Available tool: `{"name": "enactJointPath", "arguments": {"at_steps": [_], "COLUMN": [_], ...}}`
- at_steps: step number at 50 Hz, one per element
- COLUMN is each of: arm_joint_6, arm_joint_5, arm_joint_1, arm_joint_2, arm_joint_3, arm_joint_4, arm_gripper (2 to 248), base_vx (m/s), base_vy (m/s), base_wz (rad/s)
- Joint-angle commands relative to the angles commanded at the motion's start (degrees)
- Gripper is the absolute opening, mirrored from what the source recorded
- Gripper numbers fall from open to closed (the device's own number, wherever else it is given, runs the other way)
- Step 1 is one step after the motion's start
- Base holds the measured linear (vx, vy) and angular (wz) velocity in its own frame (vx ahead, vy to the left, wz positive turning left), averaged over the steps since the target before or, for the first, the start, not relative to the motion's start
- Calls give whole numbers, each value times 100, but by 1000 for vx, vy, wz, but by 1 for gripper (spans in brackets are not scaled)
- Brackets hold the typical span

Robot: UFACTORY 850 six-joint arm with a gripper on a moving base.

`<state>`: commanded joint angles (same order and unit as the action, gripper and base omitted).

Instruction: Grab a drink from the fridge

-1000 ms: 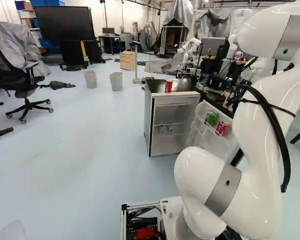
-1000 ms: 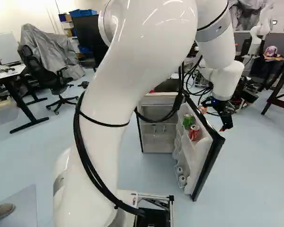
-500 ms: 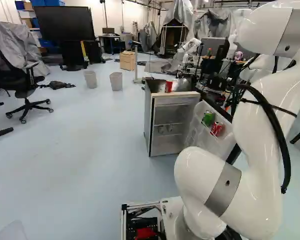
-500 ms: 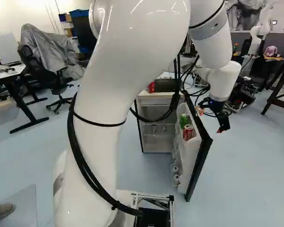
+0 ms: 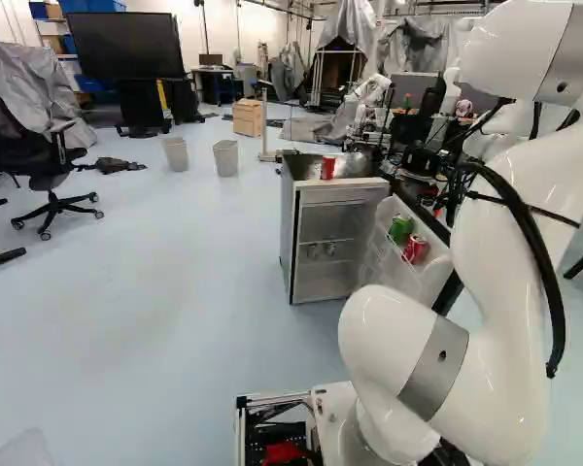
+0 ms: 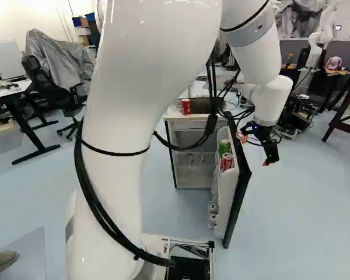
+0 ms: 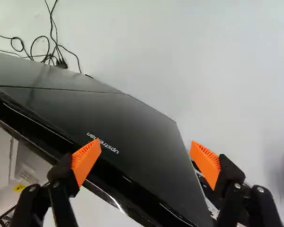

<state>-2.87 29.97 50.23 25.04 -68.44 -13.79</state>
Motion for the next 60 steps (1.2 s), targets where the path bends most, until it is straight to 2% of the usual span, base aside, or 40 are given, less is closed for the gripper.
{"name": "enactJointPath", "arguments": {"at_steps": [24, 60], "arm_joint_6": [0, 0], "arm_joint_5": [0, 0], "arm_joint_1": [-84, -314], "arm_joint_2": [-293, -757], "arm_joint_3": [398, 1009], "arm_joint_4": [0, 0], "arm_gripper": [247, 247], "base_vx": [0, 0], "base_vy": [0, 0], "base_wz": [0, 0]}}
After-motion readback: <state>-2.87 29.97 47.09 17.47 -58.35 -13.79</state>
